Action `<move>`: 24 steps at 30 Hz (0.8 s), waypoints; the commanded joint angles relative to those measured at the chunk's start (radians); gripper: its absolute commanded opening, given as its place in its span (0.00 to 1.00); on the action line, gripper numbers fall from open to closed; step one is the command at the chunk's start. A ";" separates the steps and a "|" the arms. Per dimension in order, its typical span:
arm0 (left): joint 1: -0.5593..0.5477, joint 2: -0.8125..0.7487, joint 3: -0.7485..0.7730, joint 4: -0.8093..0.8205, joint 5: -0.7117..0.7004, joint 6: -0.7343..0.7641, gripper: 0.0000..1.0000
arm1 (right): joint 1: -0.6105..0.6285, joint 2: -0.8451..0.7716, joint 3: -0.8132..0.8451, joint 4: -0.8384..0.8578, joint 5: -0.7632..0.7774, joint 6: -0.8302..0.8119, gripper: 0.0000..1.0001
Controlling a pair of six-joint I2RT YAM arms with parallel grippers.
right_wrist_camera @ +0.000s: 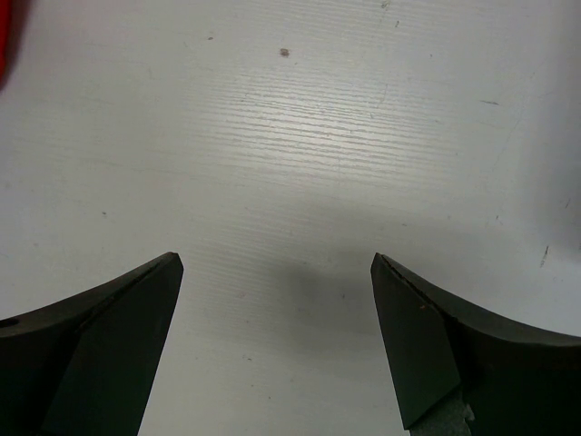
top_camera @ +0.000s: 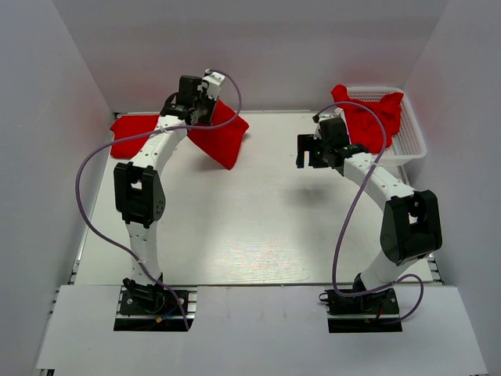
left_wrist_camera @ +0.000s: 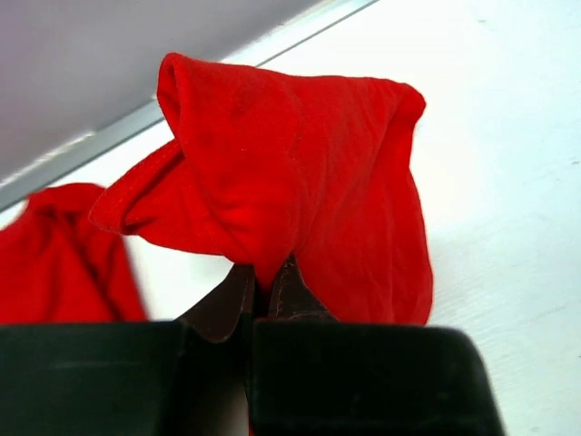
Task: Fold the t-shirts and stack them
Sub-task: Put the neatly folded tshirt into the corner of the board with the left arm
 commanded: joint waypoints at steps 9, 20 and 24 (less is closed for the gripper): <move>0.131 -0.113 0.039 -0.001 0.010 0.195 0.00 | 0.000 -0.014 0.023 0.008 -0.007 -0.009 0.90; 0.233 -0.123 0.048 0.039 0.030 0.215 0.00 | 0.000 0.027 0.052 -0.006 -0.024 -0.009 0.90; 0.269 -0.123 0.048 0.039 0.050 0.215 0.00 | -0.001 0.041 0.068 -0.011 -0.039 -0.009 0.90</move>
